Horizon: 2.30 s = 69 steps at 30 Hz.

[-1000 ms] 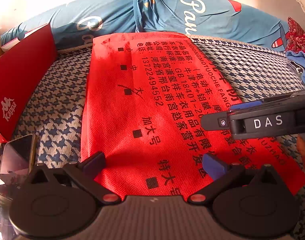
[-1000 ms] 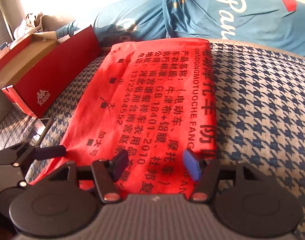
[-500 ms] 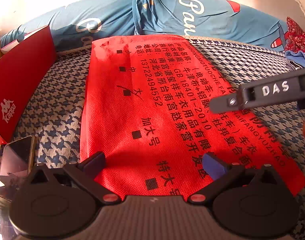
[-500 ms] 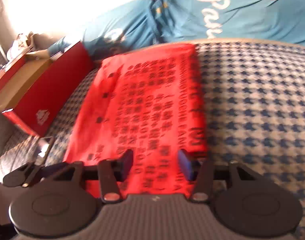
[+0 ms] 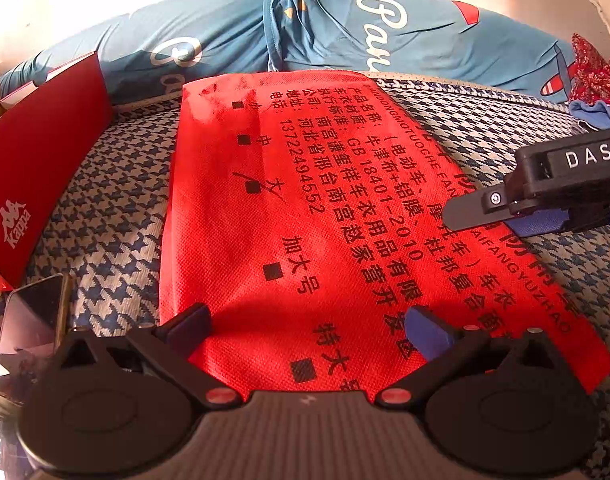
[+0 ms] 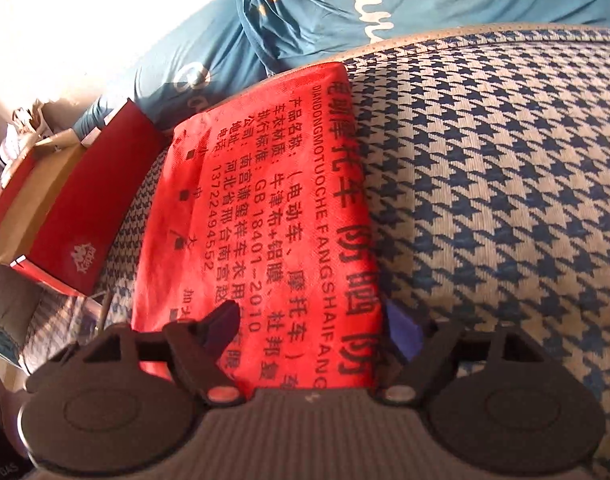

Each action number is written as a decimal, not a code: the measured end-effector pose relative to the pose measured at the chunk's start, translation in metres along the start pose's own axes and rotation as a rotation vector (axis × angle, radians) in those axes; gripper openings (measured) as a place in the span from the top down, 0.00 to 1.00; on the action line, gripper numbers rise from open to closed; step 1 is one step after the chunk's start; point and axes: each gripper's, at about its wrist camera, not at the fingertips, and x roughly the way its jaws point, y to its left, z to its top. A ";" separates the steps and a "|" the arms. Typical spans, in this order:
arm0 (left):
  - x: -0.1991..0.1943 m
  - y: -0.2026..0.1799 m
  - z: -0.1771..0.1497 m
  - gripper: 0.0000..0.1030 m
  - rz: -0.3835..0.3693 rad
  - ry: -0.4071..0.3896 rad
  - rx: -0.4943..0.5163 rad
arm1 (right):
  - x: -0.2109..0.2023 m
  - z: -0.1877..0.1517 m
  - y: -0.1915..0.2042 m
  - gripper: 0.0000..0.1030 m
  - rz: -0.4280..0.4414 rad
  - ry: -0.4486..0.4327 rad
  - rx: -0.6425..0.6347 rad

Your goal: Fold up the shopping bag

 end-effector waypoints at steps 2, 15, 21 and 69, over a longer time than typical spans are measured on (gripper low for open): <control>0.000 0.000 0.000 0.00 -0.002 0.000 0.002 | -0.001 0.001 -0.001 0.24 0.006 0.002 0.005; 0.001 0.003 0.002 0.00 -0.006 0.004 0.001 | -0.009 0.001 0.003 0.27 0.075 0.038 -0.025; 0.001 0.000 0.003 0.00 -0.005 0.003 0.001 | -0.007 0.005 -0.005 0.31 0.075 0.083 0.016; 0.001 -0.009 0.006 0.00 0.025 0.013 -0.012 | -0.007 -0.018 0.037 0.79 -0.076 0.001 -0.292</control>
